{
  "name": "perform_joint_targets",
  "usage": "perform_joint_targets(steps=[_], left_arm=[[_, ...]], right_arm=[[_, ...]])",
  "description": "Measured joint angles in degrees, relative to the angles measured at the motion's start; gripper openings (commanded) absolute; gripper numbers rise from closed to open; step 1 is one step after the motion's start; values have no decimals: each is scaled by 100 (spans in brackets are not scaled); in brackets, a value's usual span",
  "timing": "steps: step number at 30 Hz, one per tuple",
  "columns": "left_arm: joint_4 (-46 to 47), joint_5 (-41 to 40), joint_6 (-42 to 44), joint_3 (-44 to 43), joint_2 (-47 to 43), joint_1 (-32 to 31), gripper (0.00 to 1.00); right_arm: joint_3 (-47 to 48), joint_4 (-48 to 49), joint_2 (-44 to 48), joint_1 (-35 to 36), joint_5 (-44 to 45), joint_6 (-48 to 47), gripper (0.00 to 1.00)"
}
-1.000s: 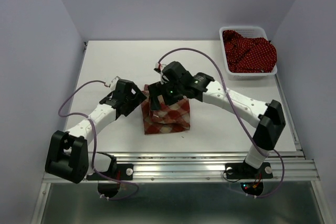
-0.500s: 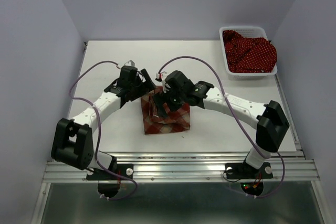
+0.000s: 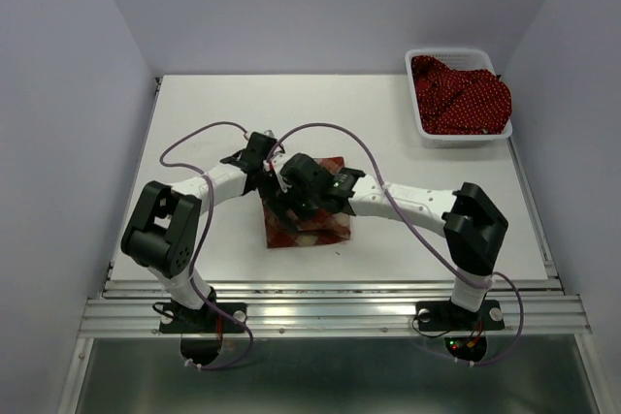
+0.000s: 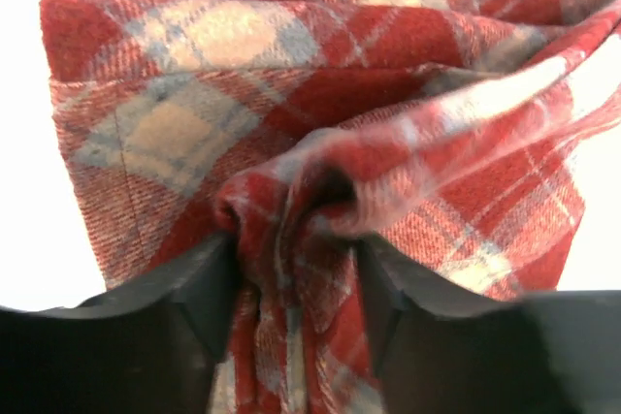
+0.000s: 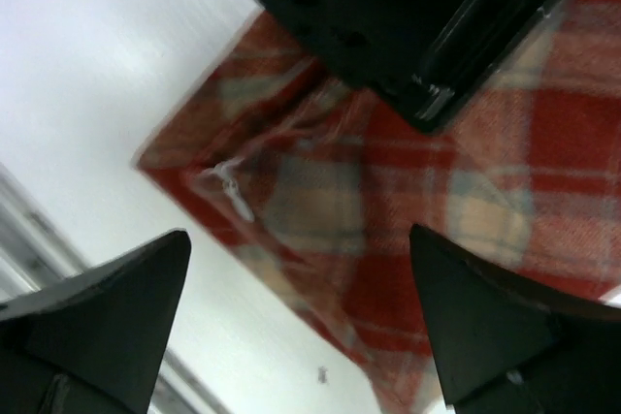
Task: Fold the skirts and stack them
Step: Fold the skirt
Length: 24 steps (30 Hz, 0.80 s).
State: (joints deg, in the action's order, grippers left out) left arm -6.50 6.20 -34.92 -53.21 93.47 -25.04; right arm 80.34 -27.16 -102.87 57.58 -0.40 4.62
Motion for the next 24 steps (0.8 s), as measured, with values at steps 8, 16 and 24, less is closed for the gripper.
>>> perform_joint_targets(steps=[8, 16, 24], left_arm=[[-142, -7, 28, -81, 44, 114, 15], [-258, 83, 48, -192, 44, 105, 0], [-468, 48, 98, -313, -640, 22, 0]], right_arm=[[7, 555, -422, 295, 1668, -387, 80], [-367, 1526, -391, 321, 2122, -627, 86], [-1196, 1596, 584, 772, 2028, -367, 100]])
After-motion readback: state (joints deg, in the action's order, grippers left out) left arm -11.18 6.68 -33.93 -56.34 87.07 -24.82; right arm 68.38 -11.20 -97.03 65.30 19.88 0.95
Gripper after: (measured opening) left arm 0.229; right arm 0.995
